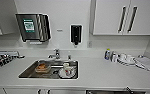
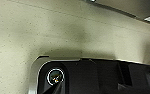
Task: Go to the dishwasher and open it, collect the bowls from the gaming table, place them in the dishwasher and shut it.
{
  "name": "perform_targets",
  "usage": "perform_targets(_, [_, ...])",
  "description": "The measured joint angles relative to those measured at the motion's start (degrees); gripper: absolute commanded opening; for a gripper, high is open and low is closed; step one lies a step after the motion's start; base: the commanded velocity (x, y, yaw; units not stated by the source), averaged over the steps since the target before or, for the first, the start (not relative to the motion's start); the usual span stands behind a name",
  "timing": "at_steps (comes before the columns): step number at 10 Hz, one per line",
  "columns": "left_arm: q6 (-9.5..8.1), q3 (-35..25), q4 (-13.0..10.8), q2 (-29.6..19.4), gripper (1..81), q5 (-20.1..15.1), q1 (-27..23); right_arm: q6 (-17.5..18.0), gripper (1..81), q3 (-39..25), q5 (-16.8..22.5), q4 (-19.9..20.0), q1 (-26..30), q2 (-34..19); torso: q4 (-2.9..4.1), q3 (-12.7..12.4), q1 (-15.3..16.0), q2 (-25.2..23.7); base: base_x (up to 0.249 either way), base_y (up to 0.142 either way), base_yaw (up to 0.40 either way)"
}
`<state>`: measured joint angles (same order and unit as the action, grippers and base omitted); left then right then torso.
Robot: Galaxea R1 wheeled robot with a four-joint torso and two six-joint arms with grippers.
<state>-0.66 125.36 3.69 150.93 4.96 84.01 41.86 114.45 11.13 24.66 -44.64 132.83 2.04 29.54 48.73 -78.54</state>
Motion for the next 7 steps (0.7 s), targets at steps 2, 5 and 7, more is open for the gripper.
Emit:
perform_targets(2, [0.00,0.22,0.00,0.04,81.1,0.00,0.00,-0.55,81.1,0.00,-0.41,-0.02,-0.22,-0.59,0.02,-0.02,0.00,0.00,0.000,0.000,0.000])
perform_targets(5, [0.00,0.33,0.00,0.01,81.1,0.00,0.00,-3.00,81.1,-0.41,-2.32,0.02,-0.89,-0.83,0.05,-0.02,0.00,0.00,0.000,0.000,0.000])
perform_targets(7, [0.00,0.33,0.02,0.01,81.1,0.02,0.00,-4.30,81.1,-0.61,-2.76,0.02,-1.11,-0.99,0.05,-0.02,0.00,0.00,0.000,0.000,0.000])
